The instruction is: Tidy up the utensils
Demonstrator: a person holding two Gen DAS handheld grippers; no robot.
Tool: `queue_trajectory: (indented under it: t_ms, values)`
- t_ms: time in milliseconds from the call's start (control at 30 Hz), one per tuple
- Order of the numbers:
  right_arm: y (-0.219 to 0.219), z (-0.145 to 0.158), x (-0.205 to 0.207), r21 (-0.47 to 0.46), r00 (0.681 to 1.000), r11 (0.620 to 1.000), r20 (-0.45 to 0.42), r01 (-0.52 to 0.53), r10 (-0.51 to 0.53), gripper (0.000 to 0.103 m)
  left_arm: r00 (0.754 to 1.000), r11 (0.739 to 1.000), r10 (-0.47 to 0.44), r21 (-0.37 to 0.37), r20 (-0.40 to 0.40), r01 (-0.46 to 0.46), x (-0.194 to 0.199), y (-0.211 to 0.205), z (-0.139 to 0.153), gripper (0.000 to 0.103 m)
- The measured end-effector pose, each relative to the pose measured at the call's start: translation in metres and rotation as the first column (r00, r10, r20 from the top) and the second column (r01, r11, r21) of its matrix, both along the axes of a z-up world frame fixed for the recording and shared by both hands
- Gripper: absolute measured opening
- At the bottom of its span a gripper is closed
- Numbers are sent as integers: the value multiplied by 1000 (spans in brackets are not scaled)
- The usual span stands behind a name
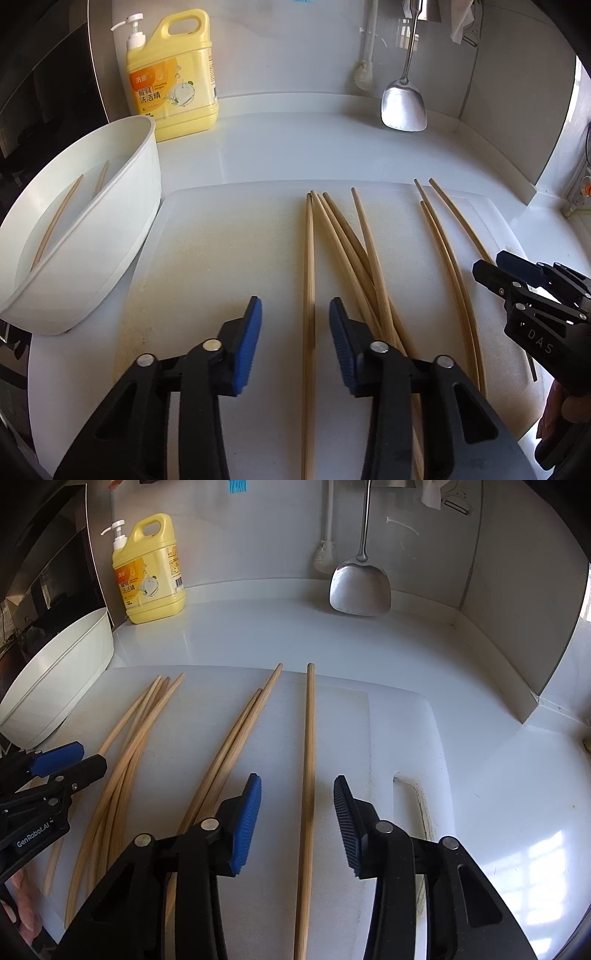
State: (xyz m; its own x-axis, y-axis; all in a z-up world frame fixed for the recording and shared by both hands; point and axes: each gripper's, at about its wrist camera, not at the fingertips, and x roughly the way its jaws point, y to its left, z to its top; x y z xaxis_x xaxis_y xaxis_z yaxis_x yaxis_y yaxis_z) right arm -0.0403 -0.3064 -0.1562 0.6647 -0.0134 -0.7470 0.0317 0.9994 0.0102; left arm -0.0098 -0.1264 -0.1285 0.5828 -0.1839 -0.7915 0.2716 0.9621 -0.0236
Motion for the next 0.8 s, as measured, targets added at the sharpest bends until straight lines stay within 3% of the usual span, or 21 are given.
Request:
queue_trajectory:
  t_ms: [67, 167, 267, 533, 800]
  values:
    - [6, 0, -1, -21, 1000, 1000, 4, -11, 11, 22, 1000, 1000, -16, 5, 5, 16, -3, -2, 0, 13]
    - [11, 0, -2, -43, 1000, 999, 11, -21, 22, 7, 1000, 1000, -25, 9, 9, 25, -6, -5, 0, 7]
    - [13, 0, -3, -57, 1000, 998, 15, -20, 20, 6, 1000, 1000, -20, -7, -1, 20, -6, -3, 0, 7]
    - [6, 4, -14, 18, 1000, 1000, 13, 11, -12, 6, 999, 999, -21, -32, -38, 20, -9, 1, 7, 7]
    - [2, 45, -32, 66, 999, 998, 50, 8, -11, 6, 1000, 998, 6, -65, -30, -8, -21, 8, 54, 7]
